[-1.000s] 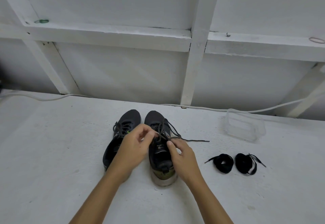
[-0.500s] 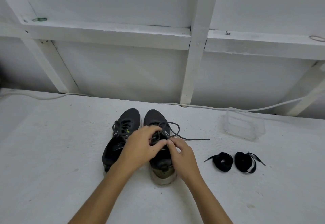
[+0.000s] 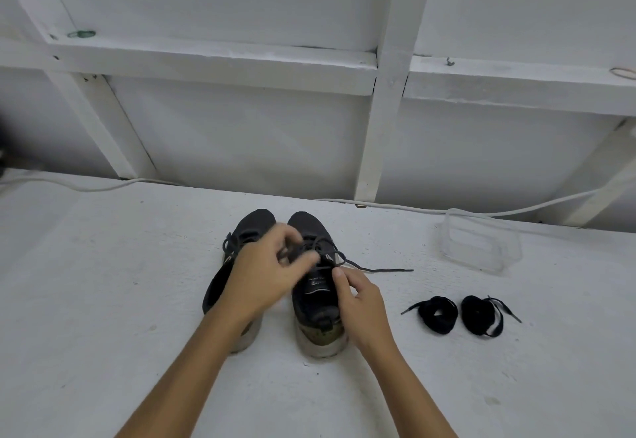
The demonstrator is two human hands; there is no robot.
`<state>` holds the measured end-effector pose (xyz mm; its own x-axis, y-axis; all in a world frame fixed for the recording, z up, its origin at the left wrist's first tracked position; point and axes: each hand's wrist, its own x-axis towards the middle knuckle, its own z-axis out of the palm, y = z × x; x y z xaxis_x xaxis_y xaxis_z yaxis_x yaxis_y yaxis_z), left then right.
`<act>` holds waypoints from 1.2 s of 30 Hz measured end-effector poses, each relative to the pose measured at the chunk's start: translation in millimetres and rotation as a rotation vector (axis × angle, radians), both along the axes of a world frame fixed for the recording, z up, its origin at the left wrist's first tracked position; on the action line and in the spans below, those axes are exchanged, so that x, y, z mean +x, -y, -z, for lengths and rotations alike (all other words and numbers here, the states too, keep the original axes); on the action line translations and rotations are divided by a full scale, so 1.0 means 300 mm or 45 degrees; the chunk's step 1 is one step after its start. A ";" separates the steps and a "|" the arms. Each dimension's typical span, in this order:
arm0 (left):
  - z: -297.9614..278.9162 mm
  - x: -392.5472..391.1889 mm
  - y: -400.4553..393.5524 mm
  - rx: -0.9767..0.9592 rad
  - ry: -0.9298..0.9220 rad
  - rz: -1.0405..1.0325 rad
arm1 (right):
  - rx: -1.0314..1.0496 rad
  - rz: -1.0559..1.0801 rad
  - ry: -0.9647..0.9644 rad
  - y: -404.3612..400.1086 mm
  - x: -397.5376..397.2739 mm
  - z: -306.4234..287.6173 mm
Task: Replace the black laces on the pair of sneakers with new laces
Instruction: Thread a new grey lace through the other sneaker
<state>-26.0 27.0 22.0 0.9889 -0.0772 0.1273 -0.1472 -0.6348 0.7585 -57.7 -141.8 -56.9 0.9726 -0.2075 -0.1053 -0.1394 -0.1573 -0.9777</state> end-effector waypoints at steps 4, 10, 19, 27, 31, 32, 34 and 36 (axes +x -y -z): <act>0.018 0.016 0.036 0.726 0.001 0.121 | 0.020 -0.008 -0.018 -0.003 -0.005 -0.009; -0.045 0.026 0.016 -0.279 -0.210 0.174 | -0.048 -0.023 0.010 -0.009 -0.009 -0.013; -0.096 0.004 0.026 -0.544 -0.363 0.224 | -0.155 -0.070 0.064 -0.025 -0.017 -0.037; -0.079 0.107 0.021 -0.309 -0.253 0.131 | -0.161 -0.152 0.120 0.002 0.058 -0.150; 0.001 0.113 0.000 0.305 0.279 -0.125 | 0.466 0.090 -0.127 0.031 0.074 -0.180; 0.016 0.106 0.002 0.309 0.293 -0.112 | 0.612 0.139 -0.168 0.037 0.076 -0.182; 0.049 0.082 0.012 0.278 0.202 0.017 | 0.739 0.215 -0.199 0.052 0.080 -0.175; 0.077 0.051 0.021 0.334 0.084 0.158 | 0.789 0.262 -0.206 0.056 0.083 -0.167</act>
<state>-10.6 20.7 -1.1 0.9601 -0.2356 0.1504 -0.2792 -0.7820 0.5572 -32.7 -158.7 -6.7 0.8816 -0.2414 -0.4055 -0.2587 0.4714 -0.8431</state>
